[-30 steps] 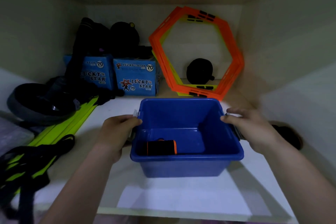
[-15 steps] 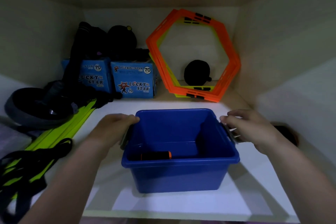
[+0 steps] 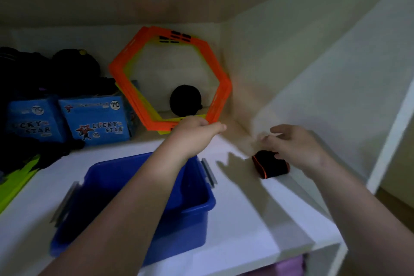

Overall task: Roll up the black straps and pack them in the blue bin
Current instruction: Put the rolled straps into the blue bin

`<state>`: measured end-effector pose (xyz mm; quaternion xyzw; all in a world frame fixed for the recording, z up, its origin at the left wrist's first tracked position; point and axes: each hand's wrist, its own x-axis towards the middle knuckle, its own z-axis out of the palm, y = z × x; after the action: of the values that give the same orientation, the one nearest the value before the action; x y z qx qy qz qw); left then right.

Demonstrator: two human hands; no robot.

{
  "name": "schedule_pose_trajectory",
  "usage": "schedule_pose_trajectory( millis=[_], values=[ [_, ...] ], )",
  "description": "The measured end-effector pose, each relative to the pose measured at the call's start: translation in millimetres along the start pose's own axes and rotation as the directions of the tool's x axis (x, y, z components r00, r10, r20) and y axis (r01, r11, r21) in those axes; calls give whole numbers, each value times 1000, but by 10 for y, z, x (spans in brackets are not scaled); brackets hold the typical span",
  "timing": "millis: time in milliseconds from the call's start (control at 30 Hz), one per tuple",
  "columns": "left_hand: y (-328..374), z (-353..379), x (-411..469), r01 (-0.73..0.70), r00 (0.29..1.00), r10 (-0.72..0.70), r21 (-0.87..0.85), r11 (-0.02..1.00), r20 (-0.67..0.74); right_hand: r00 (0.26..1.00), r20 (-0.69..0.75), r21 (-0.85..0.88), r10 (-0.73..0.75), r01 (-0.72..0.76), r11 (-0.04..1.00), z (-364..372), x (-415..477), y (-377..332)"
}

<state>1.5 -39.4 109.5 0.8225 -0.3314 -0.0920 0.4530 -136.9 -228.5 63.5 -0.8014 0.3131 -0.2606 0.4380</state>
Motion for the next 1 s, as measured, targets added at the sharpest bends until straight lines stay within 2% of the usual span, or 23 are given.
schedule_pose_trajectory(
  millis=[100, 200, 333, 467, 600, 733, 833, 1000],
  values=[
    [258, 405, 166, 12, 995, -14, 19, 1000, 95, 998, -59, -128, 11, -18, 992, -41, 37, 225],
    [428, 799, 316, 37, 980, -47, 58, 998, 193, 1000, -10, -262, -18, 15, 965, 6, 71, 397],
    [411, 1225, 563, 97, 954, -150, 206, 974, 259, 1000, 11, -388, -7, 11, 921, 68, 178, 593],
    [353, 1484, 790, 68, 900, -255, 465, 883, 353, 999, 17, -443, -49, 51, 895, 82, 247, 726],
    [356, 1594, 937, -26, 863, -326, 679, 734, 386, 994, 31, -522, -101, 102, 847, 110, 261, 736],
    [410, 1794, 1042, -119, 832, -320, 710, 694, 452, 994, 84, -501, -73, 105, 859, 165, 278, 735],
    [369, 1947, 1009, -213, 820, -307, 756, 619, 483, 993, 102, -468, -56, 98, 878, 193, 279, 755],
    [234, 2021, 1040, -137, 801, -369, 744, 655, 472, 992, 116, -483, -53, 102, 870, 230, 276, 801]
  ],
)
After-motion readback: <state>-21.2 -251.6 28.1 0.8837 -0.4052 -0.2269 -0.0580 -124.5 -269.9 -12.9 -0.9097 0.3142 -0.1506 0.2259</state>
